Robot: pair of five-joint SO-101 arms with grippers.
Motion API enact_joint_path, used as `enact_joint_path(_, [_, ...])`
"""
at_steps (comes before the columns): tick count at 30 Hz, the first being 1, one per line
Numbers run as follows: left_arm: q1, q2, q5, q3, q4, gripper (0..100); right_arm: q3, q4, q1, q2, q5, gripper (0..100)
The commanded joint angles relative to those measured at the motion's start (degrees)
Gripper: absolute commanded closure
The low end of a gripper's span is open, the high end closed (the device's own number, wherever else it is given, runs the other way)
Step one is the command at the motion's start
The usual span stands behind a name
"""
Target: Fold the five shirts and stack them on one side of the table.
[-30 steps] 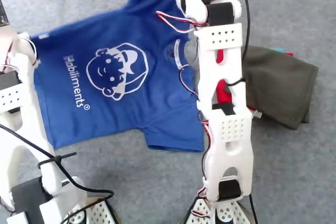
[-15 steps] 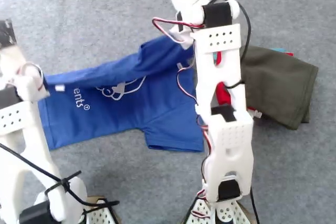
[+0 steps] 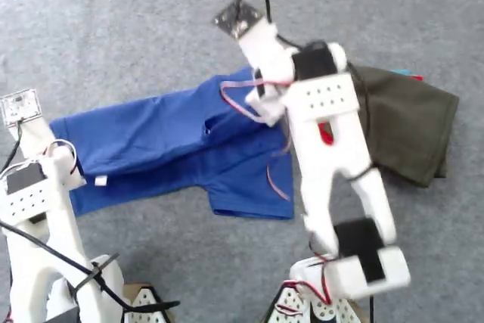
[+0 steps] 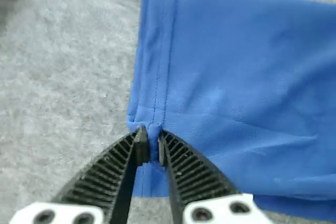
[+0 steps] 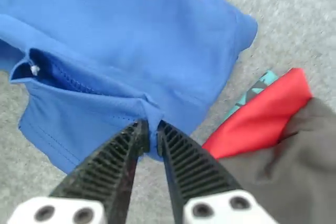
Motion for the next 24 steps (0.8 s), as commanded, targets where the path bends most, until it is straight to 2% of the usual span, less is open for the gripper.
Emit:
enact_joint_path(1, [1.27,-2.55,-0.53,0.4,2.11,97,16.92,-8.62,0.18,-10.33,-0.79,98.4])
enact_joint_path(6, [5.14,-3.43,-0.44,3.3,2.81,97,32.66,-15.12,1.05,-20.18,-0.88,98.4])
enact_joint_path(10, [5.58,-3.43,-0.44,5.23,2.73,97,39.43,-16.62,2.64,-25.01,-2.02,98.4])
enact_joint_path(17, [5.32,-3.34,-0.35,6.11,3.16,97,48.48,-18.46,2.99,-29.93,-1.93,98.4])
enact_joint_path(24, [4.09,-3.43,-0.09,7.08,4.92,97,50.07,-17.32,3.16,-34.15,-1.93,98.4])
